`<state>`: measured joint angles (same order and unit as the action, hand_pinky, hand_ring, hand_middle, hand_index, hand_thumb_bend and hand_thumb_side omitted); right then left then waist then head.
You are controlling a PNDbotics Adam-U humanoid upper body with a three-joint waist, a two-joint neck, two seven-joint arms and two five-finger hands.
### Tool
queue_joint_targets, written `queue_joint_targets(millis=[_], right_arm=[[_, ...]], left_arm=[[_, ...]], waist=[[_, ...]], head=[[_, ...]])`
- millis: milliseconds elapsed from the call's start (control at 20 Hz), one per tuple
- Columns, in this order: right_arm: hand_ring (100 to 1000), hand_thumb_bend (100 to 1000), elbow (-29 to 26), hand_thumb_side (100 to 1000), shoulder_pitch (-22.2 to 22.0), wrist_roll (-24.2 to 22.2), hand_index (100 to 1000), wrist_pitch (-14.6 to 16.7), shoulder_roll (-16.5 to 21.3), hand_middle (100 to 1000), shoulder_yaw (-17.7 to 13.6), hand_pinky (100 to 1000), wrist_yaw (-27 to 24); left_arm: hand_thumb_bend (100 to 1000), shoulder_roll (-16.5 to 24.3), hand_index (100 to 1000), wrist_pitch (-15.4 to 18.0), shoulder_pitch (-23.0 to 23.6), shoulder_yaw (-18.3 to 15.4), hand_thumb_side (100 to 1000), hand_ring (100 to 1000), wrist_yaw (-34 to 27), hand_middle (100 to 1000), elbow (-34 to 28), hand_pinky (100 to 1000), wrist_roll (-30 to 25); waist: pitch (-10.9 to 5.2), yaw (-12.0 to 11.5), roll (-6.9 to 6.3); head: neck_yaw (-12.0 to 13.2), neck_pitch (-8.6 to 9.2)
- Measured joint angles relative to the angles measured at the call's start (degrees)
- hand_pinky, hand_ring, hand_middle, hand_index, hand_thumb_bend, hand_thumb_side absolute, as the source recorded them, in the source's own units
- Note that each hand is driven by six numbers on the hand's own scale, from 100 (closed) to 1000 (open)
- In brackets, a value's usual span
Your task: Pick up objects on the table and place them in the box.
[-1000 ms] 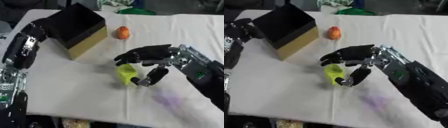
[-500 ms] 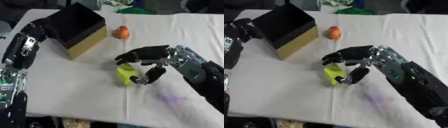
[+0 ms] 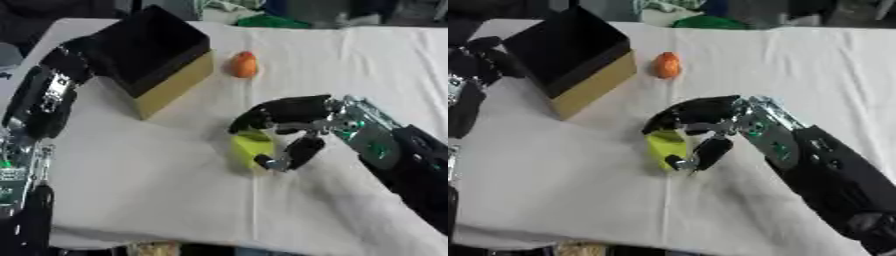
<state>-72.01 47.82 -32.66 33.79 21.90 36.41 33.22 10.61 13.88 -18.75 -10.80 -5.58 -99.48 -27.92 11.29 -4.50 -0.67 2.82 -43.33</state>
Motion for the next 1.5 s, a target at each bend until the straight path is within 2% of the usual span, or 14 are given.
queue_joint_targets(millis=[300,500,550,600,650,800,850,1050,1200,1500], right_arm=[[875,100,1.0,649,-0.4,0.0,1000,0.0,-0.4,851,0.0,957,0.8],[869,100,1.3,595,-0.4,0.2,1000,0.2,-0.7,828,-0.1,954,1.3],[865,100,1.4,520,-0.4,0.2,1000,0.2,-0.8,811,-0.1,952,1.5],[864,100,1.6,508,-0.5,0.3,1000,0.3,-0.9,808,-0.1,952,1.6],[857,100,1.7,427,-0.5,0.4,1000,0.4,-0.9,784,-0.2,949,1.8],[835,100,2.0,305,-0.5,0.7,1000,0.7,-1.0,701,-0.5,941,2.3],[816,100,2.0,214,-0.5,0.9,1000,0.9,-1.0,654,-0.6,934,2.5],[774,100,2.0,210,-0.4,2.1,1000,2.1,-1.0,539,-1.2,916,2.5],[766,100,1.6,206,0.2,3.1,1000,3.1,-0.9,512,-1.8,906,2.5],[772,100,-2.5,202,4.0,4.0,1000,4.0,0.1,521,-3.8,884,1.2]], left_arm=[[100,0.0,861,0.0,0.0,0.0,763,630,0.0,612,0.0,705,0.0],[100,0.0,861,0.0,0.0,0.0,763,630,0.0,611,0.0,706,0.0],[100,0.0,861,0.0,0.0,0.0,763,630,0.0,611,0.0,706,0.0],[100,0.0,861,-0.1,0.0,0.0,763,630,0.0,611,0.0,706,-0.1],[100,0.0,861,-0.1,0.0,0.0,764,630,0.0,611,0.0,706,-0.1],[100,0.0,861,-0.1,0.0,0.0,763,630,0.0,611,0.0,706,-0.1],[100,0.0,861,-0.1,0.0,0.0,763,630,0.0,611,0.0,706,-0.1],[100,0.0,861,-0.1,0.0,0.0,762,630,0.0,611,0.0,706,-0.1],[100,0.0,861,-0.1,0.0,0.0,761,630,0.0,610,-0.1,706,-0.1],[100,0.0,860,-0.2,0.0,0.0,760,630,0.0,610,-0.2,706,-0.2]], waist=[[0.04,0.1,0.03],[0.05,0.1,0.03],[0.05,0.1,0.03],[0.05,0.1,0.03],[0.07,0.1,0.03],[0.07,0.1,0.05],[0.07,0.1,0.05],[0.08,0.2,0.06],[0.09,0.2,0.07],[-0.02,-0.6,0.61]], head=[[0.0,-0.01],[0.0,-0.01],[0.0,-0.01],[0.0,-0.01],[0.0,-0.01],[0.0,-0.01],[0.0,-0.01],[0.0,-0.01],[0.0,-0.01],[-0.1,0.02]])
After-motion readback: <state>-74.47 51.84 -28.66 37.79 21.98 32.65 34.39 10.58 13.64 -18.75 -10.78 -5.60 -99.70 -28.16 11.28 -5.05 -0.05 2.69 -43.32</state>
